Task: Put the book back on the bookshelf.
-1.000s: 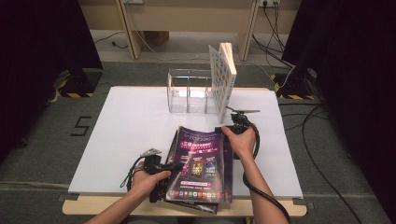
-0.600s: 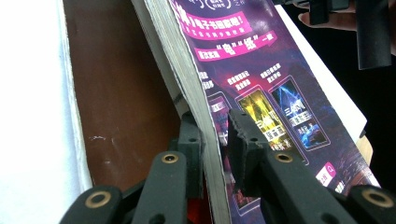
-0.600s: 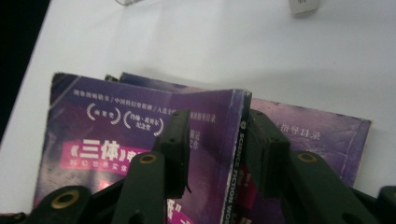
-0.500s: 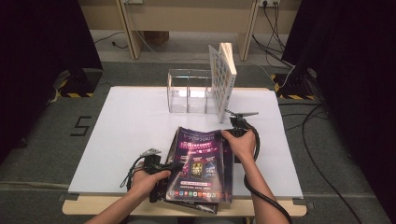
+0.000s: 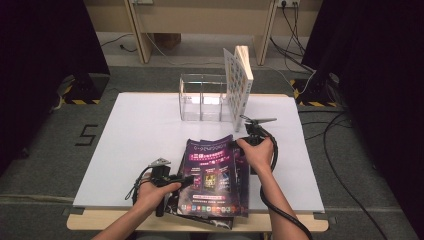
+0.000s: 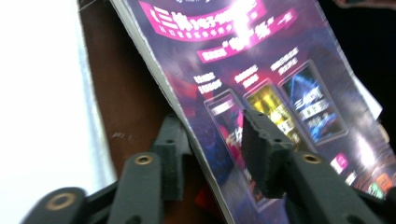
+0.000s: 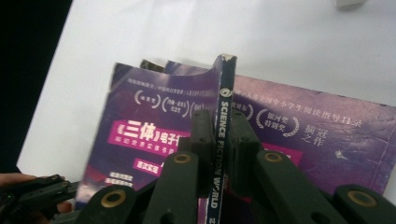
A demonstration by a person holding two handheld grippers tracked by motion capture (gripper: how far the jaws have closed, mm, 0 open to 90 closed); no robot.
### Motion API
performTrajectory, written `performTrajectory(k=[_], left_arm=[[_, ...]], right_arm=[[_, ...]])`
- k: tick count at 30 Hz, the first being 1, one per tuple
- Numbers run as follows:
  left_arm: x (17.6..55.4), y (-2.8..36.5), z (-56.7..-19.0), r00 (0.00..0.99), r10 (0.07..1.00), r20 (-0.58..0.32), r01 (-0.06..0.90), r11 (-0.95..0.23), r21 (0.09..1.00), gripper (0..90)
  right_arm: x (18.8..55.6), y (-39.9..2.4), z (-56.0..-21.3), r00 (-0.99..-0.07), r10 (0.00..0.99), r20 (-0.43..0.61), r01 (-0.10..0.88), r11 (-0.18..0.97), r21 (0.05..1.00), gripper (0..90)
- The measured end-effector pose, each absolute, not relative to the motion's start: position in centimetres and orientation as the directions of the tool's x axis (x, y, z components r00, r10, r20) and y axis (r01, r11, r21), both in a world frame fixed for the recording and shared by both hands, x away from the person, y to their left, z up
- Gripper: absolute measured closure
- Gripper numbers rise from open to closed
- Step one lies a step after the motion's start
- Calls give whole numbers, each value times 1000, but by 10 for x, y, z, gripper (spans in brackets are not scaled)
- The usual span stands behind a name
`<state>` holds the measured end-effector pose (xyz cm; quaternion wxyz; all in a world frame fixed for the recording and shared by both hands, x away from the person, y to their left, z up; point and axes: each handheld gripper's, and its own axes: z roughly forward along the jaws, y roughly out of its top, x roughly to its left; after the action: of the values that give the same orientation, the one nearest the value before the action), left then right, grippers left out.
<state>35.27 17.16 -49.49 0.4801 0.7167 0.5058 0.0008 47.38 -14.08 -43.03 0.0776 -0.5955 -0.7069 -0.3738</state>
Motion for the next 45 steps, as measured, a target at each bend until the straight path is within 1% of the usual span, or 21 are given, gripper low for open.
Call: performTrajectory(k=[3, 6, 12, 20, 32, 45], left_arm=[[348, 180, -492, 488, 736, -469, 705, -15, 709, 560], [345, 188, -486, 485, 742, -462, 684, 7, 730, 547], [342, 200, -479, 478, 755, -449, 651, 38, 758, 536], [340, 209, -482, 462, 775, -431, 644, 41, 764, 535], [337, 217, -481, 440, 786, -435, 637, 68, 768, 534], [338, 221, -481, 430, 791, -434, 632, 79, 771, 530]], right_arm=[[471, -142, -425, -277, 775, 568, 892, -12, 451, 842], [467, -142, -419, -292, 773, 563, 881, -11, 473, 843], [461, -139, -405, -324, 784, 529, 852, -2, 524, 844], [455, -136, -389, -357, 804, 475, 807, 9, 591, 844], [448, -132, -364, -391, 837, 382, 731, 30, 682, 844], [444, -128, -347, -403, 853, 333, 670, 27, 742, 844]])
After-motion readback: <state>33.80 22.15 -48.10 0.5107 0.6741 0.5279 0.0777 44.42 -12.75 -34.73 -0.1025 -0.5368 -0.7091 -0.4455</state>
